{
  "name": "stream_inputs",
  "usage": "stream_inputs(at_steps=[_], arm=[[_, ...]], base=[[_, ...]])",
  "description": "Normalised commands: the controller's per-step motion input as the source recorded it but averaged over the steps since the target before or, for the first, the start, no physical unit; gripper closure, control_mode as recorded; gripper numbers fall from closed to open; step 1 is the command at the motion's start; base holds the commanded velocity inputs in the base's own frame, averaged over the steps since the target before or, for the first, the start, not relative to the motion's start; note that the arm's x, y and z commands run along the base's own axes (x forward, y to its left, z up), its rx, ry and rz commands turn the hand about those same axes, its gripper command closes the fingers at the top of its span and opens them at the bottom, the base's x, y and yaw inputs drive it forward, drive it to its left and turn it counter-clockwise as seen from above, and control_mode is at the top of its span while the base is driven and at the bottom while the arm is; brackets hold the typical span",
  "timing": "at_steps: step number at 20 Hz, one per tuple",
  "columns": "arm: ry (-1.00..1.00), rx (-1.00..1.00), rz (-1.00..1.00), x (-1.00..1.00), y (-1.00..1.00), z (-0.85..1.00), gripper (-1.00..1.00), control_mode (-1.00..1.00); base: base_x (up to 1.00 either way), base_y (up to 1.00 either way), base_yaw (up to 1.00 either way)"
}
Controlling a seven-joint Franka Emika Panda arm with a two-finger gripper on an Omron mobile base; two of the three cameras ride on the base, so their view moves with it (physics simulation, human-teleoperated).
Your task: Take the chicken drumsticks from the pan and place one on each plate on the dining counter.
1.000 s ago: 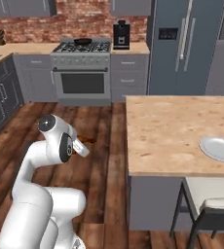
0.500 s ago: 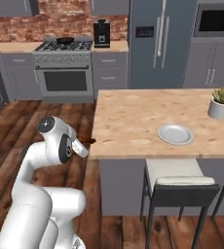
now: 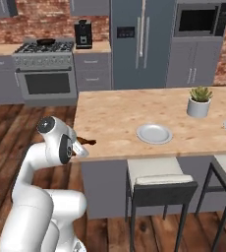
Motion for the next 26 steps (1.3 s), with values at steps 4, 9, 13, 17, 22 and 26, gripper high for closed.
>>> stream_inputs(at_steps=[4, 9, 13, 17, 22, 26], arm=[[0.00, 0.00, 0.00, 0.00, 0.00, 0.00, 1.00, 1.00], [0.00, 0.00, 0.00, 0.00, 0.00, 0.00, 1.00, 1.00], [0.00, 0.00, 0.00, 0.00, 0.00, 0.00, 1.00, 1.00], [0.00, 0.00, 0.00, 0.00, 0.00, 0.00, 1.00, 1.00], [-0.01, 0.02, -0.12, 0.18, -0.35, -0.04, 1.00, -1.00], [0.00, 0.05, -0.11, 0.44, -0.35, -0.02, 1.00, -1.00]], base=[[0.66, -0.09, -0.19], [0.64, -0.08, -0.20], [0.19, -0.53, -0.23], [0.00, -0.70, -0.20], [0.02, -0.25, -0.08], [0.00, 0.00, 0.00]])
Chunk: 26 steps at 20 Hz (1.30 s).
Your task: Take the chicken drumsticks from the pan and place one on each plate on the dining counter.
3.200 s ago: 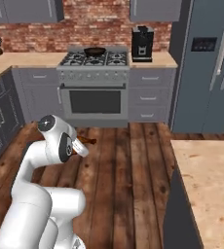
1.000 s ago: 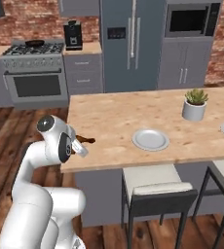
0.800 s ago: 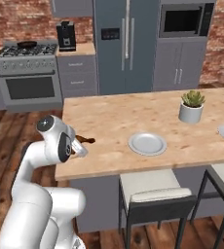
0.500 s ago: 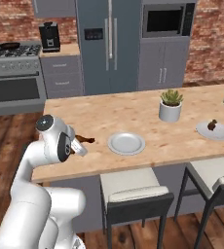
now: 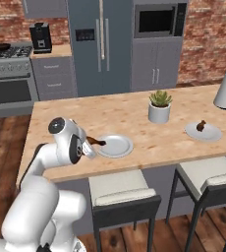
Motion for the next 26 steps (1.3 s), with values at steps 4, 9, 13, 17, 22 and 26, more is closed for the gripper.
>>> stream_inputs(at_steps=[4, 9, 13, 17, 22, 26], arm=[[0.19, 0.09, -0.13, 0.75, -0.41, 0.01, 1.00, -1.00], [0.26, 0.09, -0.14, 0.91, -0.34, 0.09, 1.00, -1.00], [0.19, 0.06, -0.10, 0.94, -0.12, 0.03, 1.00, -1.00], [0.19, 0.00, -0.07, 0.88, -0.01, -0.17, 1.00, -1.00], [0.11, 0.00, -0.03, 0.40, -0.02, -0.71, 1.00, -1.00], [0.05, 0.00, -0.01, 0.04, -0.11, -0.95, 1.00, -1.00]], base=[[0.00, 0.00, 0.00], [0.00, 0.00, 0.00], [0.00, 0.00, 0.00], [0.00, 0.00, 0.00], [0.00, 0.00, 0.00], [0.00, 0.00, 0.00]])
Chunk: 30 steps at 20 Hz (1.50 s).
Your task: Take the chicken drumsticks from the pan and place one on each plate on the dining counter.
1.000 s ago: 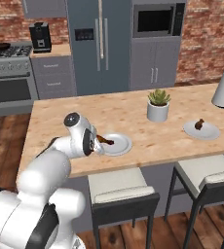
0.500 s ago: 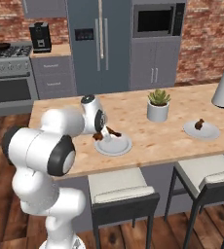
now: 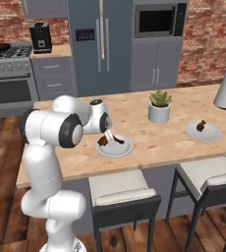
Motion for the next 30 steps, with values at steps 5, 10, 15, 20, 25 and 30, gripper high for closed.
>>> stream_inputs(at_steps=[5, 10, 15, 20, 25, 30], arm=[[0.00, 0.00, 0.00, 0.00, -0.29, -0.78, 1.00, -1.00], [-0.07, 0.02, 0.00, -0.04, -0.25, -0.24, 1.00, -1.00], [-0.22, 0.02, 0.00, 0.00, 0.00, 0.08, -1.00, -1.00], [-0.21, 0.07, 0.00, 0.00, -0.05, 0.43, -1.00, -1.00], [-0.05, 0.10, 0.00, 0.00, -0.11, 0.79, -1.00, -1.00], [0.07, 0.06, 0.04, 0.00, -0.18, 1.00, -1.00, -1.00]], base=[[0.00, 0.00, 0.00], [0.00, 0.00, 0.00], [0.00, 0.00, 0.00], [0.00, 0.00, 0.00], [0.00, 0.00, 0.00], [0.00, 0.00, 0.00]])
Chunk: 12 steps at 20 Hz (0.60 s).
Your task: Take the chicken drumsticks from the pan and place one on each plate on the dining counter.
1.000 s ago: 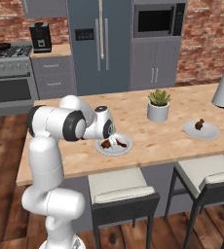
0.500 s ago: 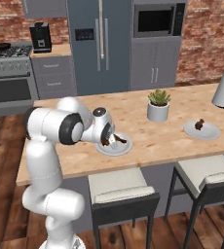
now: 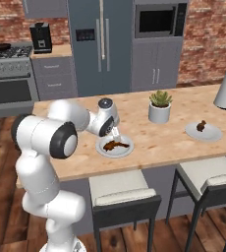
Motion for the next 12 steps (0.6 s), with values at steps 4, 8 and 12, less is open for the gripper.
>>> stream_inputs(at_steps=[4, 8, 12], arm=[[0.23, 0.00, 0.19, -0.22, -0.13, 1.00, -1.00, -1.00], [0.27, -0.07, 0.28, -0.79, 0.01, 1.00, -1.00, -1.00], [0.41, -0.14, 0.18, -1.00, 0.24, 1.00, -1.00, -1.00]], base=[[0.00, 0.00, 0.00], [0.00, 0.00, 0.00], [0.00, 0.00, 0.00]])
